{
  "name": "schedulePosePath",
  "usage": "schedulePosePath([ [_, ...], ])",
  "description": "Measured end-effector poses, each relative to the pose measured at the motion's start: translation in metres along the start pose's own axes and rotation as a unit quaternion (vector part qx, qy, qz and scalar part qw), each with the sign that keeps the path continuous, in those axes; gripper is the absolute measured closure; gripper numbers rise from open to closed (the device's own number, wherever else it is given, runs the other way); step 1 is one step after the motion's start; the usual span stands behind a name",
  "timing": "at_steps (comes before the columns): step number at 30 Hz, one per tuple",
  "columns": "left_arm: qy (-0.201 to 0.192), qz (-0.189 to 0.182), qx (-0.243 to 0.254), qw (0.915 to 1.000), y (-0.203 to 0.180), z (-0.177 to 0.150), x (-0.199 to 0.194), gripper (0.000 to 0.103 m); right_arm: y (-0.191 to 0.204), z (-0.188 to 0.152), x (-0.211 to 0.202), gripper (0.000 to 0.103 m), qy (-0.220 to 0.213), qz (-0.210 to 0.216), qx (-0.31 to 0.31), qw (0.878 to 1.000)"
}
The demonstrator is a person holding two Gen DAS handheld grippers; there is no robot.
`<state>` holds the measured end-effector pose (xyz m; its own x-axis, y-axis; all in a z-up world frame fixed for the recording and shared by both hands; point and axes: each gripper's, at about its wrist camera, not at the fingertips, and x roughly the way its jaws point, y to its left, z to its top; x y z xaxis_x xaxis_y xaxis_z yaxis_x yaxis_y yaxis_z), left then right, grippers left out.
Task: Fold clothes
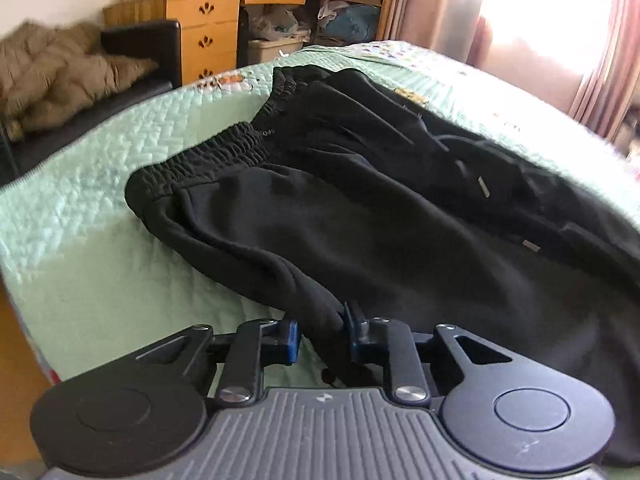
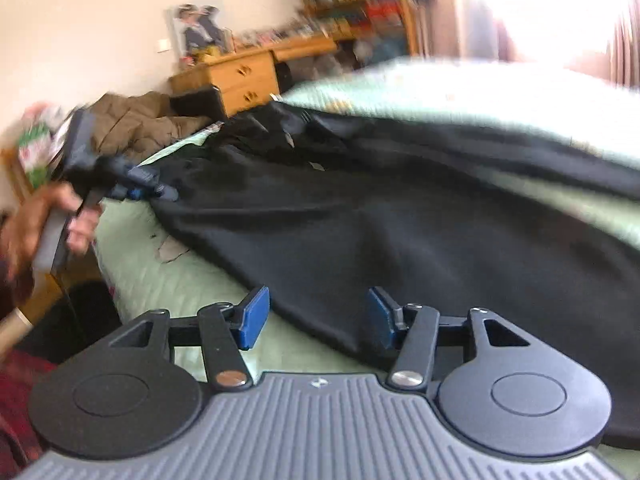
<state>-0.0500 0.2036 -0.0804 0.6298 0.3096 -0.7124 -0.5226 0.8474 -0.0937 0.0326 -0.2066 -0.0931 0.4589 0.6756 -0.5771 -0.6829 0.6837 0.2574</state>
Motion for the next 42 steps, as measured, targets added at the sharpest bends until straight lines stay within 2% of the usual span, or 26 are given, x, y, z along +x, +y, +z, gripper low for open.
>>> schedulePosePath([
  [1, 0.000, 0.010, 0.009, 0.9999, -0.003, 0.000, -0.001, 0.080, -0.022, 0.004, 0.011, 0.051, 0.021, -0.002, 0.031, 0.999],
  [2, 0.001, 0.009, 0.010, 0.9999, -0.003, 0.001, -0.001, 0.080, -0.044, 0.008, 0.021, 0.073, 0.039, -0.006, 0.060, 0.997],
  [3, 0.003, 0.008, 0.010, 0.9999, -0.002, 0.002, -0.002, 0.081, -0.071, 0.010, 0.028, 0.103, 0.043, -0.015, 0.085, 0.995],
  [5, 0.008, 0.005, 0.009, 0.9999, 0.000, 0.005, -0.002, 0.082, -0.117, 0.017, 0.028, 0.103, 0.011, -0.028, 0.129, 0.991],
  [8, 0.015, 0.006, 0.014, 0.9998, 0.000, 0.005, -0.003, 0.082, -0.142, 0.035, 0.017, 0.102, -0.030, -0.153, 0.141, 0.978],
  [9, 0.016, 0.008, 0.019, 0.9997, -0.001, 0.004, -0.004, 0.082, -0.134, 0.040, 0.014, 0.100, -0.038, -0.148, 0.139, 0.979],
  [10, 0.016, 0.009, 0.022, 0.9996, -0.001, 0.002, -0.005, 0.082, -0.126, 0.044, 0.012, 0.100, -0.045, -0.136, 0.135, 0.981],
  [13, 0.014, 0.010, 0.012, 0.9998, 0.000, -0.001, -0.006, 0.081, -0.065, 0.051, 0.028, 0.097, -0.031, -0.007, 0.071, 0.997],
  [16, 0.010, 0.015, 0.016, 0.9997, -0.002, -0.004, -0.009, 0.080, -0.010, 0.056, 0.066, 0.097, 0.004, 0.114, 0.035, 0.993],
  [19, 0.011, 0.016, 0.019, 0.9996, -0.002, -0.004, -0.009, 0.080, 0.007, 0.066, 0.126, 0.098, 0.085, 0.130, 0.006, 0.988],
  [20, 0.012, 0.015, 0.019, 0.9996, -0.001, -0.004, -0.008, 0.080, 0.010, 0.069, 0.143, 0.103, 0.105, 0.128, 0.001, 0.986],
  [22, 0.009, 0.014, 0.019, 0.9997, 0.000, -0.006, -0.008, 0.079, -0.015, 0.080, 0.142, 0.103, 0.057, 0.046, 0.051, 0.996],
  [24, 0.005, 0.009, 0.020, 0.9998, 0.002, -0.009, -0.007, 0.079, -0.039, 0.091, 0.138, 0.099, 0.011, -0.034, 0.097, 0.995],
  [25, 0.002, 0.007, 0.020, 0.9998, 0.003, -0.010, -0.007, 0.078, -0.041, 0.095, 0.128, 0.099, -0.003, -0.048, 0.102, 0.994],
  [26, 0.000, 0.007, 0.020, 0.9998, 0.003, -0.012, -0.008, 0.075, -0.038, 0.097, 0.123, 0.099, -0.002, 0.002, 0.104, 0.995],
  [27, -0.002, 0.006, 0.020, 0.9998, 0.003, -0.013, -0.009, 0.068, -0.032, 0.099, 0.119, 0.097, 0.001, 0.052, 0.101, 0.993],
  [28, -0.003, 0.006, 0.019, 0.9998, 0.004, -0.014, -0.010, 0.050, -0.015, 0.100, 0.120, 0.097, 0.018, 0.096, 0.074, 0.992],
  [30, -0.006, 0.006, 0.019, 0.9998, 0.004, -0.017, -0.012, 0.028, 0.017, 0.102, 0.128, 0.096, 0.058, 0.173, 0.024, 0.983],
  [31, -0.008, 0.006, 0.019, 0.9998, 0.004, -0.018, -0.013, 0.028, 0.033, 0.105, 0.140, 0.095, 0.085, 0.197, 0.005, 0.977],
  [33, -0.011, 0.006, 0.019, 0.9998, 0.005, -0.021, -0.014, 0.027, 0.049, 0.109, 0.174, 0.093, 0.150, 0.195, -0.038, 0.968],
  [34, -0.013, 0.001, 0.021, 0.9997, 0.004, -0.022, -0.017, 0.022, 0.056, 0.111, 0.190, 0.094, 0.177, 0.192, -0.057, 0.963],
  [35, -0.015, -0.003, 0.021, 0.9997, 0.004, -0.024, -0.020, 0.019, 0.055, 0.116, 0.202, 0.103, 0.174, 0.182, -0.062, 0.966],
  [36, -0.016, -0.005, 0.020, 0.9997, 0.004, -0.025, -0.021, 0.012, 0.055, 0.122, 0.213, 0.103, 0.166, 0.167, -0.067, 0.970],
  [39, -0.012, -0.014, 0.015, 0.9997, 0.003, -0.028, -0.023, 0.011, 0.043, 0.142, 0.234, 0.103, 0.073, 0.051, -0.078, 0.993],
  [41, -0.012, -0.023, 0.008, 0.9996, 0.006, -0.027, -0.022, 0.011, 0.037, 0.143, 0.233, 0.103, 0.035, 0.022, -0.066, 0.997],
  [42, -0.015, -0.021, 0.005, 0.9997, 0.007, -0.028, -0.021, 0.011, 0.034, 0.144, 0.231, 0.096, 0.018, 0.012, -0.058, 0.998],
])
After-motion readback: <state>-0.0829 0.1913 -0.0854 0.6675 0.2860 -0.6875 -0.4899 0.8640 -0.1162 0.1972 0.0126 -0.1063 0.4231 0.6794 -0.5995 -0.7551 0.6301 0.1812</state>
